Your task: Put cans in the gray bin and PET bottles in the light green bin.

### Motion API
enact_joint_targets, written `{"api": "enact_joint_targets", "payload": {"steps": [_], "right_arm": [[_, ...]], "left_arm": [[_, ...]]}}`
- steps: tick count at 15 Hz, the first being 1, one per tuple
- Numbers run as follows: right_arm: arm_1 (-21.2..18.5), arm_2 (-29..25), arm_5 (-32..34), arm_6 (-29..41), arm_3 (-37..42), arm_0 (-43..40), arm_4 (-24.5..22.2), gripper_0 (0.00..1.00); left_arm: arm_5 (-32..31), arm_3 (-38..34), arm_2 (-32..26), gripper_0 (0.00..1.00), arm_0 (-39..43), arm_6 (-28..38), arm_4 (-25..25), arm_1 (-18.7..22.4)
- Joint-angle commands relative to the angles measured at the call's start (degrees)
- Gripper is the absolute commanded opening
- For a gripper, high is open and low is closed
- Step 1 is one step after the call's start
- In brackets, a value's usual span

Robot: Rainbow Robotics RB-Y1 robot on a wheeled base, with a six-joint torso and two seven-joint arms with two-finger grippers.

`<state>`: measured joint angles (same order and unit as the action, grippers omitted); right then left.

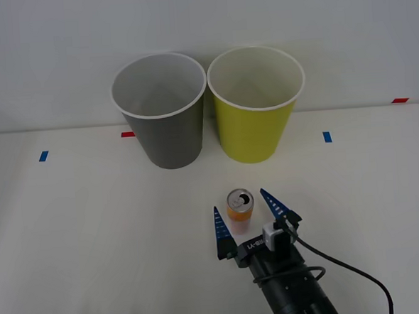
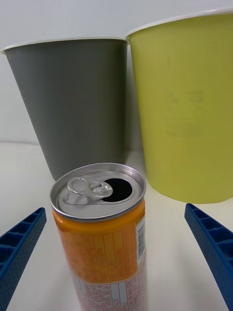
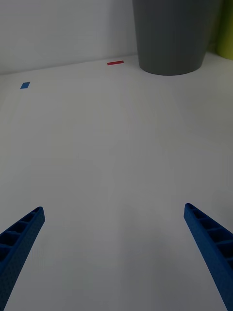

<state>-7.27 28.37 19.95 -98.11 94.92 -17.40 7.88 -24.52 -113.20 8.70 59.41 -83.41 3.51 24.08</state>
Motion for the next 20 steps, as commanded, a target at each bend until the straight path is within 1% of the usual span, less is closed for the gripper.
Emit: {"api": "enact_joint_targets", "payload": {"steps": [1, 3, 4, 5, 6, 7, 8, 13, 15, 16, 17, 18, 19, 20], "right_arm": [[0.07, -0.07, -0.09, -0.06, 0.0, 0.17, -1.2, 1.0], [0.07, -0.34, -0.09, -0.06, 0.0, 0.35, -1.38, 1.0], [0.24, -0.42, -0.18, -0.06, 0.0, 0.52, -1.29, 0.94], [0.42, -0.42, -0.36, -0.06, 0.0, 0.61, -1.29, 0.8], [0.42, -0.51, -0.36, 0.02, 0.09, 0.61, -1.38, 0.51], [0.42, -0.51, -0.36, -0.06, 0.0, 0.61, -1.29, 0.2], [0.42, -0.51, -0.36, 0.2, 0.0, 0.61, -1.2, 0.09], [0.42, -0.51, -0.36, 1.08, 0.0, 0.61, -0.59, 0.0], [0.33, -0.69, -0.44, 1.52, 0.62, 0.52, -0.32, 0.0], [0.15, -0.77, -1.85, 1.69, 1.93, 0.44, -0.24, 0.0], [-0.37, -0.77, -5.98, 1.78, 4.75, 0.26, -0.24, 0.0], [-1.16, -1.04, -13.98, 1.69, 10.9, -0.53, -0.15, 0.0], [-1.69, -1.21, -19.34, 1.78, 15.47, -1.23, -0.15, 0.0], [-2.04, -1.39, -21.45, 1.87, 17.49, -1.32, 0.03, 0.0]], "left_arm": [[0.0, 0.0, 0.0, 1.0, 0.0, 0.0, 0.0, 0.0], [0.0, 0.0, 0.0, 1.0, 0.0, 0.0, 0.0, 0.0], [0.0, 0.0, 0.0, 1.0, 0.0, 0.0, 0.0, 0.0], [0.0, 0.0, 0.0, 1.0, 0.0, 0.0, 0.0, 0.0], [0.0, 0.0, 0.0, 1.0, 0.0, 0.0, 0.0, 0.0], [0.0, 0.0, 0.0, 1.0, 0.0, 0.0, 0.0, 0.0], [0.0, 0.0, 0.0, 1.0, 0.0, 0.0, 0.0, 0.0], [0.0, 0.0, 0.0, 1.0, 0.0, 0.0, 0.0, 0.0], [0.0, 0.0, 0.0, 1.0, 0.0, 0.0, 0.0, 0.0], [0.0, 0.0, 0.0, 1.0, 0.0, 0.0, 0.0, 0.0], [0.0, 0.0, 0.0, 1.0, 0.0, 0.0, 0.0, 0.0], [0.0, 0.0, 0.0, 1.0, 0.0, 0.0, 0.0, 0.0], [0.0, 0.0, 0.0, 1.0, 0.0, 0.0, 0.0, 0.0], [0.0, 0.0, 0.0, 1.0, 0.0, 0.0, 0.0, 0.0]]}}
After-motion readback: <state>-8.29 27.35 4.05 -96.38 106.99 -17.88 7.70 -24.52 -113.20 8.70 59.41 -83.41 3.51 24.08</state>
